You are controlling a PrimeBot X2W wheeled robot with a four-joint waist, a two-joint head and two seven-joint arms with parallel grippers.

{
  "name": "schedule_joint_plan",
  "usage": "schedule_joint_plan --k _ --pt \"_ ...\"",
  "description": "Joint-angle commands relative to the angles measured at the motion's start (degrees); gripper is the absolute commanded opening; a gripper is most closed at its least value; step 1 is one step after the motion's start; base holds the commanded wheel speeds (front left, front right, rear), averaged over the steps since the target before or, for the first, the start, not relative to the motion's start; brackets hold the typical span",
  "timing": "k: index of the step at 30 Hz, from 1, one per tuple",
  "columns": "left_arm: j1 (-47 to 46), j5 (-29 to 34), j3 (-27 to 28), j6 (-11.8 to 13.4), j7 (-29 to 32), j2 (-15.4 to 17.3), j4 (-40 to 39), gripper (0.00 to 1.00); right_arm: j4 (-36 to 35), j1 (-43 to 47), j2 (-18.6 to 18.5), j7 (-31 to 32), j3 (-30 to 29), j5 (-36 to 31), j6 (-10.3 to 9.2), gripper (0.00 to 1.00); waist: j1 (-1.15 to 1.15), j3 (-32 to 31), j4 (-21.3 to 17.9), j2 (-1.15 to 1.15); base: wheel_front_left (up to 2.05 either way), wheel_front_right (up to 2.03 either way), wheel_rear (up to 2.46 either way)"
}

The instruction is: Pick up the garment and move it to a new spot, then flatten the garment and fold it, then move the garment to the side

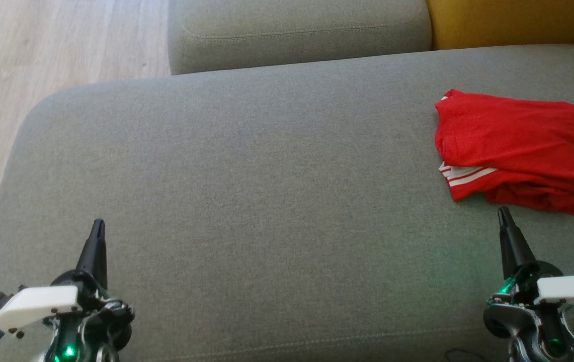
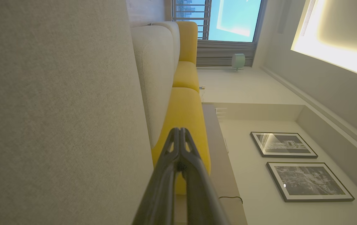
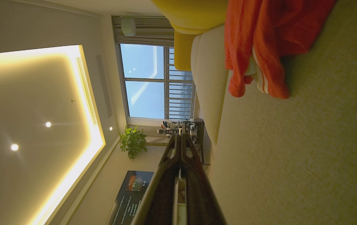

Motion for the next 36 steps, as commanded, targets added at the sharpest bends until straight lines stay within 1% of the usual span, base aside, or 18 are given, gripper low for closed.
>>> schedule_joint_plan --k 1,36 --pt "-3.1 0.3 2.2 -0.4 0.4 0.5 -1.6 0.0 -1.9 -2.9 -0.8 0.3 1.0 0.3 -0.01 0.0 0.0 0.0 0.0 0.0 0.0 0.0 0.0" --pt "-3.1 0.8 2.8 -0.4 0.9 0.1 -1.5 0.0 -1.9 -2.9 -0.8 0.4 1.0 0.3 -0.01 0.0 0.0 0.0 0.0 0.0 0.0 0.0 0.0"
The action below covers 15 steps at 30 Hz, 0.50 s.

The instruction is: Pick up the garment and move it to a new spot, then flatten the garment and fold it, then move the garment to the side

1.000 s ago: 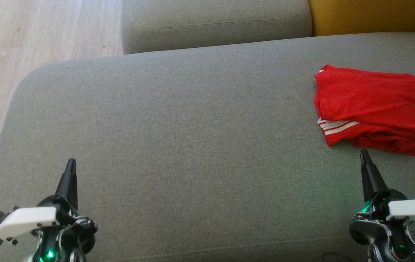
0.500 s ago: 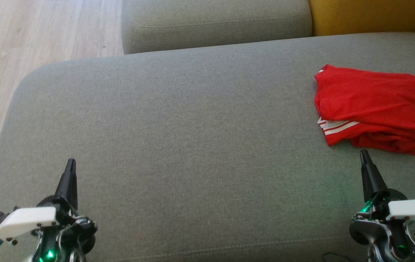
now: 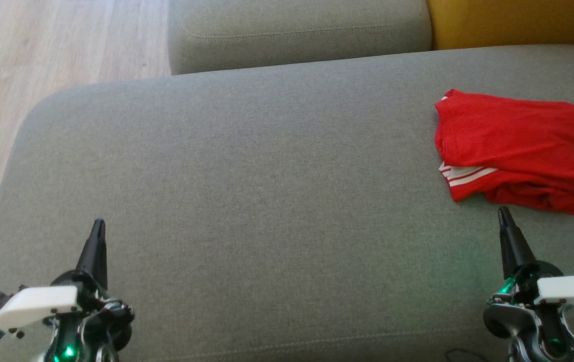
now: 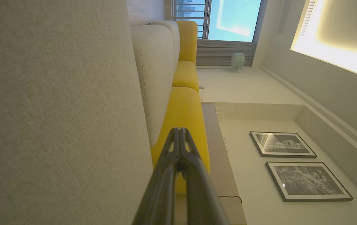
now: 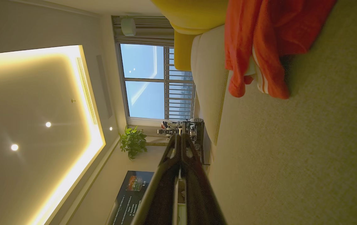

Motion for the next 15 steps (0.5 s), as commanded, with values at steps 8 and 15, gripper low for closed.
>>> schedule_joint_plan --k 8,15 --pt "-3.1 0.8 2.4 -0.4 0.3 0.3 -1.5 0.0 -1.9 -2.9 -0.8 0.4 1.0 0.3 -0.01 0.0 0.0 0.0 0.0 0.0 0.0 0.0 0.0" --pt "-3.1 0.9 2.5 -0.4 0.3 0.3 -1.5 0.0 -1.9 -2.9 -0.8 0.4 1.0 0.3 -0.01 0.0 0.0 0.0 0.0 0.0 0.0 0.0 0.0"
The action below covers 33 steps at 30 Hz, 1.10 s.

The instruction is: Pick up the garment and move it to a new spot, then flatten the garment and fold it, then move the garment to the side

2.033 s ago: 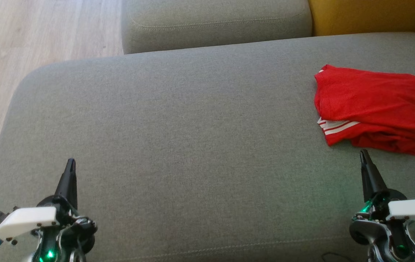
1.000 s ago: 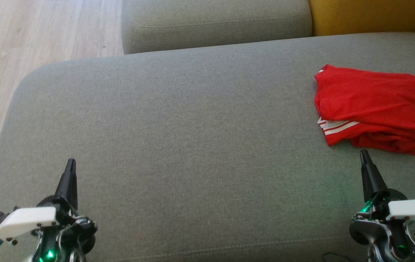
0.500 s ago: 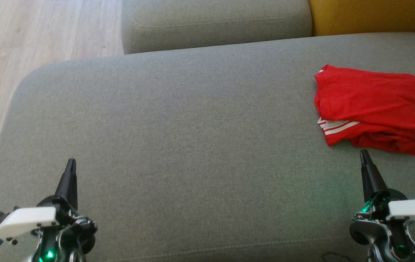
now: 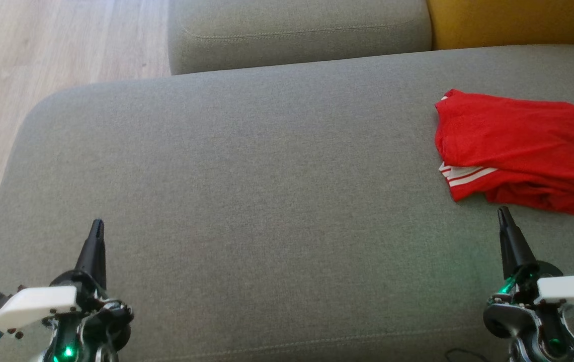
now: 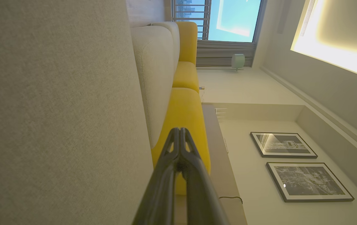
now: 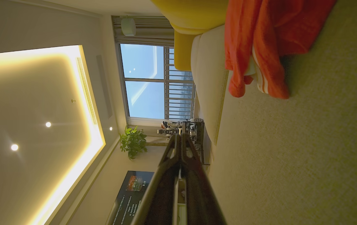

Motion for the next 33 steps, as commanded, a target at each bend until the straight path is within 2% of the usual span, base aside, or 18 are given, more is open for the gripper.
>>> schedule_joint_plan --k 1,33 --pt "-3.1 0.5 2.1 -0.4 0.3 0.4 -1.5 0.0 -1.9 -2.9 -0.8 0.4 1.0 0.3 -0.01 0.0 0.0 0.0 0.0 0.0 0.0 0.0 0.0" --pt "-3.2 0.8 2.4 -0.4 0.6 0.1 -1.5 0.0 -1.9 -2.9 -0.8 0.4 1.0 0.3 -0.01 0.0 0.0 0.0 0.0 0.0 0.0 0.0 0.0"
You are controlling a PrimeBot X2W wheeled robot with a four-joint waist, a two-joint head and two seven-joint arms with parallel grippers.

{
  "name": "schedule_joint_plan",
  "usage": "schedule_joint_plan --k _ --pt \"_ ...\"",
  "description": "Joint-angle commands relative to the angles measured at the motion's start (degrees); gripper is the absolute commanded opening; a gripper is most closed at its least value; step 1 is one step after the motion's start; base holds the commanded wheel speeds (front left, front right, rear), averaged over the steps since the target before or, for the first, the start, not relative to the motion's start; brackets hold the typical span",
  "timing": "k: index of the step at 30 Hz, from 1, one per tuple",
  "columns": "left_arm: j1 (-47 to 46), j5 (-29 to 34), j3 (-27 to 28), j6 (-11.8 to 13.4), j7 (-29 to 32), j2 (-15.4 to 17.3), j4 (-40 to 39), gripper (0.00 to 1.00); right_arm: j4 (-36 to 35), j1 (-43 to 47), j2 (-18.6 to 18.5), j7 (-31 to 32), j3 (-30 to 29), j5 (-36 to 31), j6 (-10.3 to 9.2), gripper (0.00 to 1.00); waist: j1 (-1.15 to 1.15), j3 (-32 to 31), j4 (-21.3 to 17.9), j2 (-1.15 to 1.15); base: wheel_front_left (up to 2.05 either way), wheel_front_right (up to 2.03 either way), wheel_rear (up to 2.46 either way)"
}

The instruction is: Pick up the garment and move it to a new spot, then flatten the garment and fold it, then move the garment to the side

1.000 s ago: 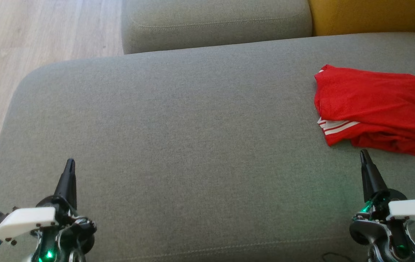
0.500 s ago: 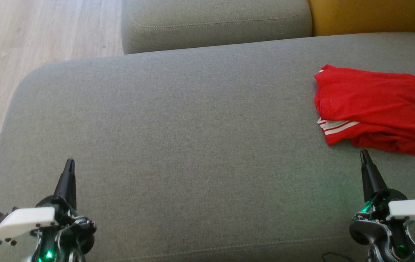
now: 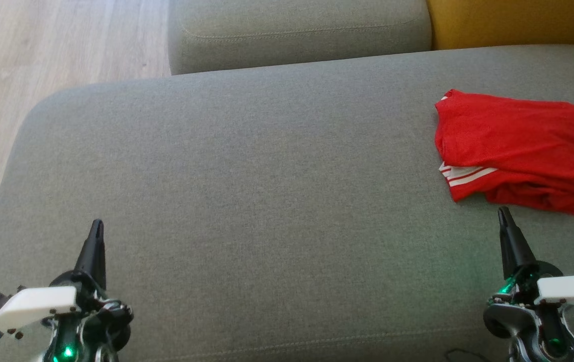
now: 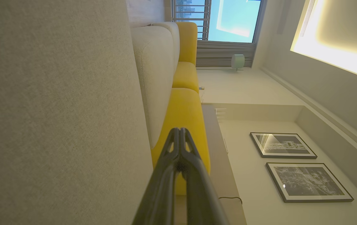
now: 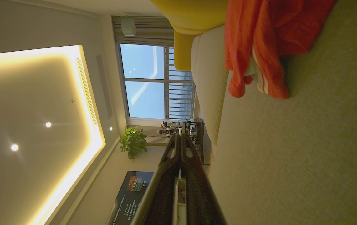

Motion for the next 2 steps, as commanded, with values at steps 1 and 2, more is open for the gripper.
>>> schedule_joint_plan --k 1,2 --pt "-3.1 0.6 2.0 -0.4 0.3 0.4 -1.6 0.0 -1.9 -2.9 -0.8 0.4 1.0 0.3 -0.01 0.0 0.0 0.0 0.0 0.0 0.0 0.0 0.0" --pt "-3.1 0.6 2.0 -0.4 0.3 0.4 -1.6 0.0 -1.9 -2.9 -0.8 0.4 1.0 0.3 -0.01 0.0 0.0 0.0 0.0 0.0 0.0 0.0 0.0"
